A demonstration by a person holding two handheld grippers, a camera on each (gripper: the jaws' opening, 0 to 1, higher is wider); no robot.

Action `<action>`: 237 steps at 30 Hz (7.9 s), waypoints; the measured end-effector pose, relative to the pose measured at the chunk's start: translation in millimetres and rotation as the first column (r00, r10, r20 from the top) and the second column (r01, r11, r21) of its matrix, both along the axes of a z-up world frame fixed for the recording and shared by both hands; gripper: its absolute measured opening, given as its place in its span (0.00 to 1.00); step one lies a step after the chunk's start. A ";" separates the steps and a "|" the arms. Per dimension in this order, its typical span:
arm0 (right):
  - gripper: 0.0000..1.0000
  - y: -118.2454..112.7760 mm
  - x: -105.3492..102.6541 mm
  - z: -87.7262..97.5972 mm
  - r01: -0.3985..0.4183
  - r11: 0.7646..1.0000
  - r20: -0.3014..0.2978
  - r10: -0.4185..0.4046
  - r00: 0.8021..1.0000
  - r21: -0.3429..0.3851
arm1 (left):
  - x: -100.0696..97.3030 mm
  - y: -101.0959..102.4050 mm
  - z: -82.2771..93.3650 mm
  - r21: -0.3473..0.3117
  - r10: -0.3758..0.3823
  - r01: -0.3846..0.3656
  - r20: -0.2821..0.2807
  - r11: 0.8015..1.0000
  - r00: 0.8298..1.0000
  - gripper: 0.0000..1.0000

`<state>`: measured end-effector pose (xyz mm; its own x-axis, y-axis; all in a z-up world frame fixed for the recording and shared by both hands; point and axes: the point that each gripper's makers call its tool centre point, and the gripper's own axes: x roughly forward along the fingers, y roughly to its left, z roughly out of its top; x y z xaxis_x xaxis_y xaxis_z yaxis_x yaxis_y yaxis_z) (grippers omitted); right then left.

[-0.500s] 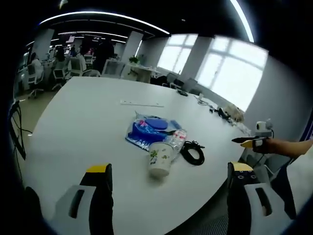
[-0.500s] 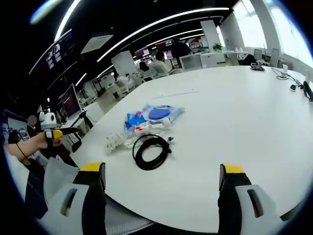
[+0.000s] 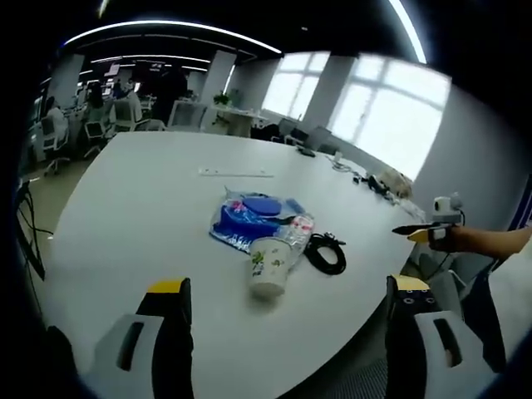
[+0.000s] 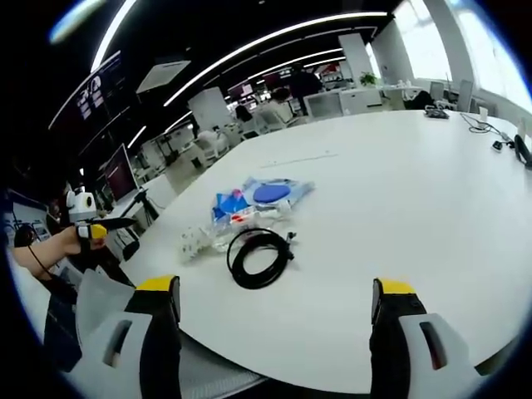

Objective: Arrange the tabletop items into an orderly group along one side of the table until the central work area is clear of visible clutter.

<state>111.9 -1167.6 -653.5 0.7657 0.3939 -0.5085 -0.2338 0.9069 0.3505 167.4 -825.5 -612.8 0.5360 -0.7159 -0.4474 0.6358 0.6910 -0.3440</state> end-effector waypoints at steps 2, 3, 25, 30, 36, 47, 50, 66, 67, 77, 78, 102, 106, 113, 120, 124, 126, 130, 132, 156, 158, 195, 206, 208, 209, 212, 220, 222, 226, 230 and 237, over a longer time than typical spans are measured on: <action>0.92 -1.1 1.8 3.4 0.021 1.000 0.017 -0.021 1.000 0.014 | -0.1 -0.8 -1.7 -0.007 -0.004 0.004 -0.009 1.000 1.000 0.95; 0.92 -1.3 1.9 4.3 0.025 0.999 0.019 -0.026 0.999 0.020 | 0.0 -0.7 -2.0 -0.008 -0.003 0.003 -0.010 1.000 1.000 0.95; 0.92 -1.8 -3.3 -0.6 0.043 0.998 0.007 -0.043 0.999 0.035 | -1.3 8.6 -2.4 -0.010 0.008 -0.009 -0.023 1.000 1.000 0.94; 0.92 -1.5 -5.4 -3.0 0.043 0.998 0.000 -0.043 0.999 0.035 | -1.3 6.8 -2.2 -0.013 0.005 -0.005 -0.023 1.000 1.000 0.94; 0.91 -0.8 -5.9 -0.5 0.045 0.998 0.006 -0.045 0.999 0.048 | -3.8 6.9 -5.7 0.012 -0.007 0.007 -0.020 1.000 1.000 0.93; 0.89 3.2 -5.1 -0.6 0.043 0.998 0.004 -0.043 0.999 0.045 | -2.1 11.5 -3.7 0.007 -0.001 0.001 -0.014 1.000 1.000 0.92; 0.88 5.2 -7.0 -1.4 0.041 0.998 0.001 -0.041 0.999 0.048 | -2.6 10.5 -5.1 0.008 -0.004 0.004 -0.018 1.000 1.000 0.92; 0.88 10.4 -7.0 1.4 0.019 0.999 0.002 -0.019 1.000 0.042 | -5.0 5.4 -7.3 0.004 -0.011 0.011 -0.023 1.000 1.000 0.91; 0.88 10.6 -7.0 1.4 0.018 0.999 0.002 -0.019 1.000 0.042 | -5.0 5.5 -7.4 0.005 -0.011 0.011 -0.024 1.000 1.000 0.91; 0.88 12.0 -4.3 0.8 0.015 0.999 0.003 -0.015 1.000 0.045 | -3.4 5.0 -13.4 0.008 -0.010 0.011 -0.035 1.000 0.999 0.91; 0.88 12.1 -4.0 0.5 0.014 0.999 0.003 -0.014 1.000 0.044 | -2.9 4.6 -13.9 0.008 -0.011 0.011 -0.036 1.000 0.999 0.91; 0.88 36.5 18.6 -8.1 -0.019 0.997 -0.001 0.019 1.000 0.075 | 8.7 -12.9 -34.0 0.008 -0.032 0.033 -0.083 0.999 0.996 0.89; 0.88 44.9 21.8 -11.0 -0.038 0.996 -0.005 0.038 0.999 0.079 | 10.2 -15.3 -37.3 0.017 -0.039 0.041 -0.087 0.999 0.995 0.89; 0.88 60.6 28.8 -14.5 -0.076 0.993 -0.010 0.077 0.997 0.088 | 14.7 -19.4 -42.3 0.018 -0.044 0.046 -0.102 0.999 0.994 0.89; 0.87 75.8 35.0 -18.7 -0.133 0.988 -0.028 0.136 0.990 0.077 | 19.3 -25.5 -47.0 0.016 -0.049 0.051 -0.116 0.999 0.992 0.89; 0.86 84.2 39.6 -19.8 -0.152 0.985 -0.034 0.155 0.987 0.076 | 21.4 -29.5 -50.5 0.018 -0.059 0.062 -0.126 0.998 0.990 0.88; 0.86 88.8 41.5 -19.9 -0.161 0.984 -0.034 0.165 0.986 0.079 | 22.8 -33.0 -52.4 0.012 -0.067 0.069 -0.131 0.998 0.989 0.89; 0.86 100.8 43.8 -21.0 -0.202 0.977 -0.040 0.205 0.978 0.073 | 23.6 -40.4 -57.1 0.023 -0.094 0.099 -0.143 0.995 0.985 0.88; 0.86 107.0 44.6 -20.7 -0.227 0.971 -0.041 0.230 0.972 0.070 | 24.8 -43.6 -58.2 0.024 -0.103 0.108 -0.146 0.994 0.984 0.88; 0.85 171.3 55.2 -15.1 -0.448 0.894 -0.020 0.447 0.894 -0.027 | 49.9 -76.8 -83.1 0.067 -0.155 0.173 -0.222 0.983 0.963 0.83; 0.85 178.1 54.1 -12.6 -0.462 0.887 -0.011 0.462 0.887 -0.022 | 54.1 -79.0 -83.3 0.067 -0.140 0.159 -0.222 0.985 0.965 0.83; 0.86 203.8 63.4 6.5 -0.455 0.890 0.035 0.454 0.890 0.035 | 68.4 -88.4 -134.3 0.236 -0.127 0.201 -0.295 0.951 0.947 0.39; 0.85 212.4 70.9 17.1 -0.468 0.882 0.066 0.465 0.883 0.049 | 88.3 -88.0 -102.1 0.210 -0.125 0.128 -0.025 0.969 0.992 0.33; 0.85 214.0 73.4 20.3 -0.453 0.889 0.075 0.448 0.891 0.074 | 94.6 -87.1 -83.5 0.126 -0.072 0.066 0.046 0.990 0.996 0.33; 0.85 214.8 74.4 21.4 -0.446 0.891 0.077 0.440 0.895 0.085 | 96.0 -86.9 -75.1 0.087 -0.054 0.048 0.073 0.995 0.996 0.33; 0.85 218.0 78.7 24.7 -0.424 0.898 0.082 0.417 0.905 0.117 | 97.6 -79.4 -56.6 0.033 -0.004 -0.001 0.154 0.999 0.988 0.33; 0.85 240.5 106.8 46.0 -0.308 0.915 0.115 0.287 0.951 0.262 | 75.7 -83.7 -19.8 -0.082 0.035 -0.008 0.333 0.997 0.942 0.34; 0.85 249.0 111.1 45.4 -0.297 0.916 0.111 0.277 0.955 0.270 | 71.9 -87.5 -15.1 -0.097 0.050 -0.017 0.349 0.995 0.936 0.34; 0.85 260.0 118.7 41.8 -0.277 0.921 0.102 0.259 0.961 0.274 | 63.6 -97.8 -9.2 -0.117 0.045 -0.001 0.371 0.993 0.928 0.34; 0.78 257.5 128.4 40.0 -0.231 0.930 0.094 0.213 0.973 0.286 | 58.3 -101.4 -10.1 -0.118 0.032 0.014 0.379 0.993 0.925 0.34; 0.52 257.7 123.6 32.6 -0.263 0.926 0.061 0.256 0.965 0.271 | 51.4 -103.3 -13.7 -0.091 -0.009 0.047 0.380 0.995 0.925 0.37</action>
